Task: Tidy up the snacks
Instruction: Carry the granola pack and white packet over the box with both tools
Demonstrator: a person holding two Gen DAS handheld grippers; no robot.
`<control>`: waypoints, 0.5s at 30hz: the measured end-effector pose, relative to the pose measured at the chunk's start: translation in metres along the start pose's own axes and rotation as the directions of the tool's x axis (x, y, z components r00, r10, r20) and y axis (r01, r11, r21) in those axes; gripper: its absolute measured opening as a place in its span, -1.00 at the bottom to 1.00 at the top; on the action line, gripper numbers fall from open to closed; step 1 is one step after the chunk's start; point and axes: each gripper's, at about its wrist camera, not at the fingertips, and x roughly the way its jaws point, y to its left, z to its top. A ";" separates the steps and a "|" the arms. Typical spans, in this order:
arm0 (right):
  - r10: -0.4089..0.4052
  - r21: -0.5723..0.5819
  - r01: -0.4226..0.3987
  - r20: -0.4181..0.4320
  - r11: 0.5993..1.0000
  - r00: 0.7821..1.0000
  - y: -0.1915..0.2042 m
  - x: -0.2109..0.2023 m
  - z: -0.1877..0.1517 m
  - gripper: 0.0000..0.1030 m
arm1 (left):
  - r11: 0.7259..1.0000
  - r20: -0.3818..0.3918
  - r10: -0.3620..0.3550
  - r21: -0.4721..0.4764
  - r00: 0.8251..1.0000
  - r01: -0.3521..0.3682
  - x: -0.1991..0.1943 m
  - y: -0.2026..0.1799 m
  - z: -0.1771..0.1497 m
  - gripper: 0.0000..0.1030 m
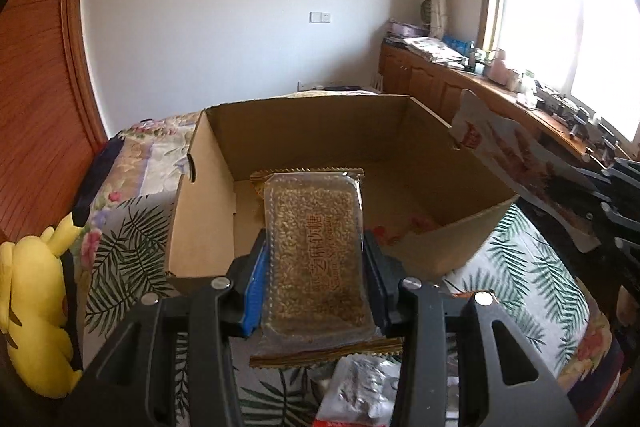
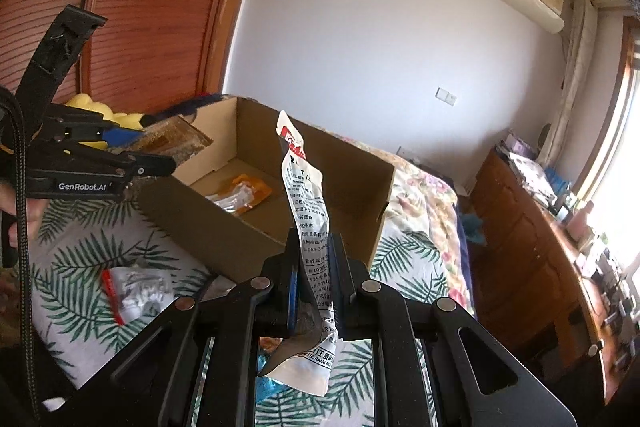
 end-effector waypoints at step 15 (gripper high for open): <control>0.032 0.050 -0.029 -0.052 0.998 0.998 -0.005 0.043 0.012 -0.79 | 1.000 -0.015 0.027 -0.002 1.000 -0.027 0.024 0.000 0.014 -0.16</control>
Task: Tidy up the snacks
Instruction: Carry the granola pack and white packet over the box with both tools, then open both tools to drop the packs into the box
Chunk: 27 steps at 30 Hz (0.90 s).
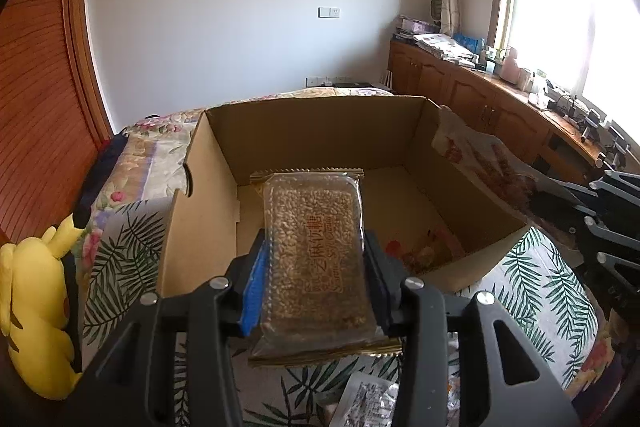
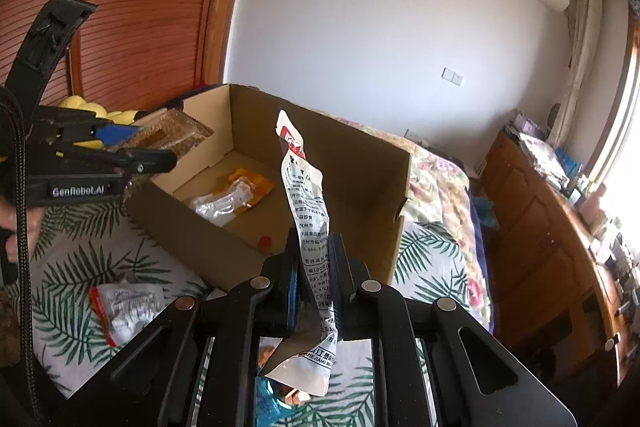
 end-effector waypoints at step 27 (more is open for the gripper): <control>0.091 0.158 -0.084 -0.042 0.984 0.995 -0.006 0.043 0.018 -0.45 | 1.000 0.008 0.006 -0.028 1.000 -0.006 -0.001 0.000 0.007 -0.01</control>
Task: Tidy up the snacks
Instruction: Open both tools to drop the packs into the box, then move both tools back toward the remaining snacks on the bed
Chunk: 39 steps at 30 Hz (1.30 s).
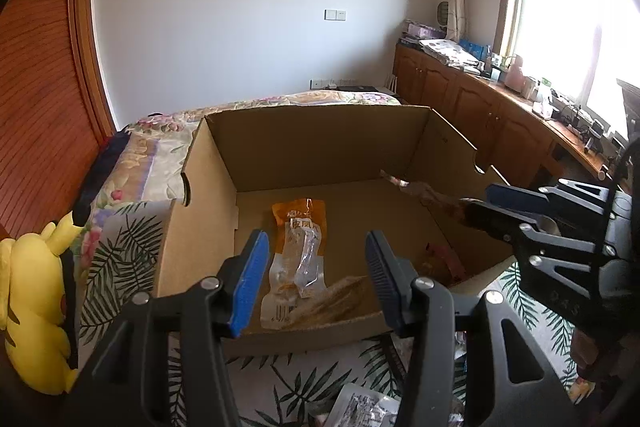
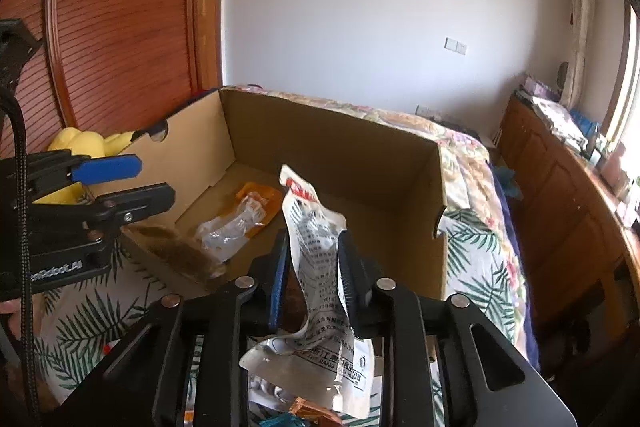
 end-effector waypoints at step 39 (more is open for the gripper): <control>0.115 0.041 -0.115 0.012 0.992 0.993 -0.015 -0.077 -0.105 -0.31 | 0.978 -0.020 -0.119 0.172 0.993 0.120 -0.065 -0.034 -0.091 0.12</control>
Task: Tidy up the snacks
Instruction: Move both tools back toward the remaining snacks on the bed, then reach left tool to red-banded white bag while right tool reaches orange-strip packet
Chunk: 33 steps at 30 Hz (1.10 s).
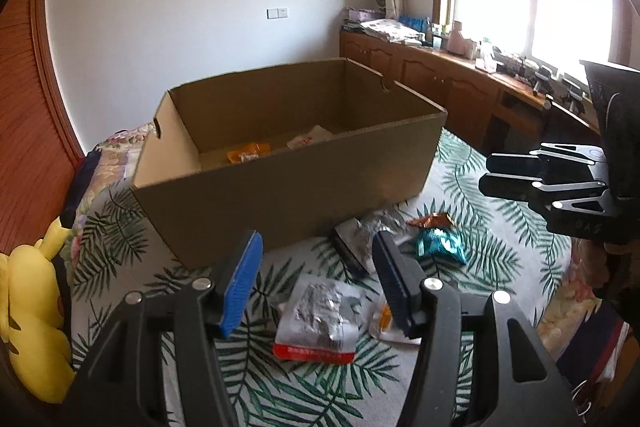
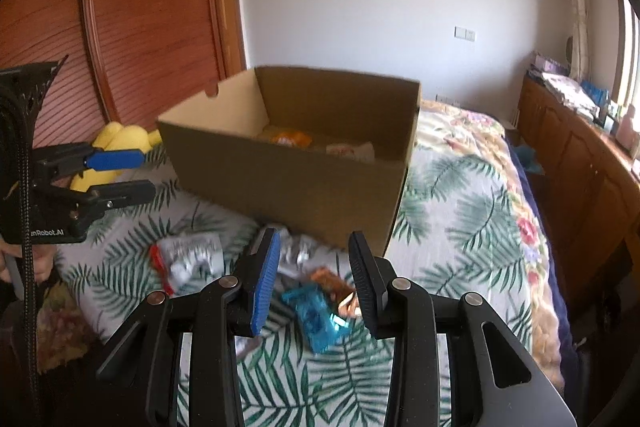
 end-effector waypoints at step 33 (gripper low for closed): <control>0.109 -0.114 -0.131 -0.182 0.985 0.977 0.067 0.071 -0.054 -0.09 | 0.999 -0.153 0.008 -0.049 0.988 -0.016 0.041 0.016 -0.071 0.13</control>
